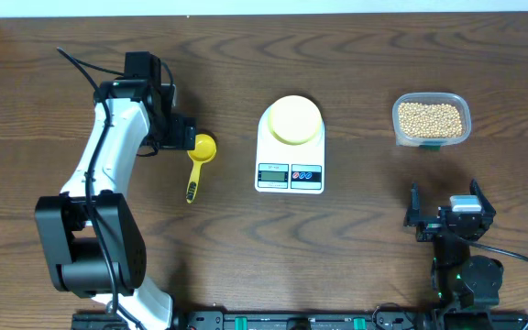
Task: Scoop item into bowl and weigh 50g on scale
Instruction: 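Move the left gripper over the yellow scoop's handle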
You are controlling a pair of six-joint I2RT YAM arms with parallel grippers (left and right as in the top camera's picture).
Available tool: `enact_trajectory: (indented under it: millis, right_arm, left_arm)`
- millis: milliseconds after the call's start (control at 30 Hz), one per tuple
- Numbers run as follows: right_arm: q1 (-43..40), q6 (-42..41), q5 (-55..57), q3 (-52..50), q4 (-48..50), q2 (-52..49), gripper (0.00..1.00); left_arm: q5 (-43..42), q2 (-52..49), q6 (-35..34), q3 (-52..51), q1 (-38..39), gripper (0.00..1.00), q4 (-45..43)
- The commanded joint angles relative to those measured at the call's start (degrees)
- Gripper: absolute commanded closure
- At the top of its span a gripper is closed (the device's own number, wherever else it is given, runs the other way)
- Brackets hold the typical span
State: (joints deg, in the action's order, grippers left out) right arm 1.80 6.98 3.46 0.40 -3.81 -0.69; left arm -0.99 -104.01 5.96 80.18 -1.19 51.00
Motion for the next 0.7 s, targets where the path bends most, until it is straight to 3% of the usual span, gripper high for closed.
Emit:
enact_trajectory:
  millis: [0, 667]
  right_arm:
    - [0.4, 0.8, 0.5, -0.1, -0.2, 0.4, 0.01]
    - [0.4, 0.8, 0.5, -0.1, -0.2, 0.4, 0.01]
  left_arm:
    - [-0.1, -0.4, -0.7, 1.0, 0.6, 0.02, 0.1]
    - [-2.7, -0.9, -0.5, -3.5, 0.8, 0.03, -3.6]
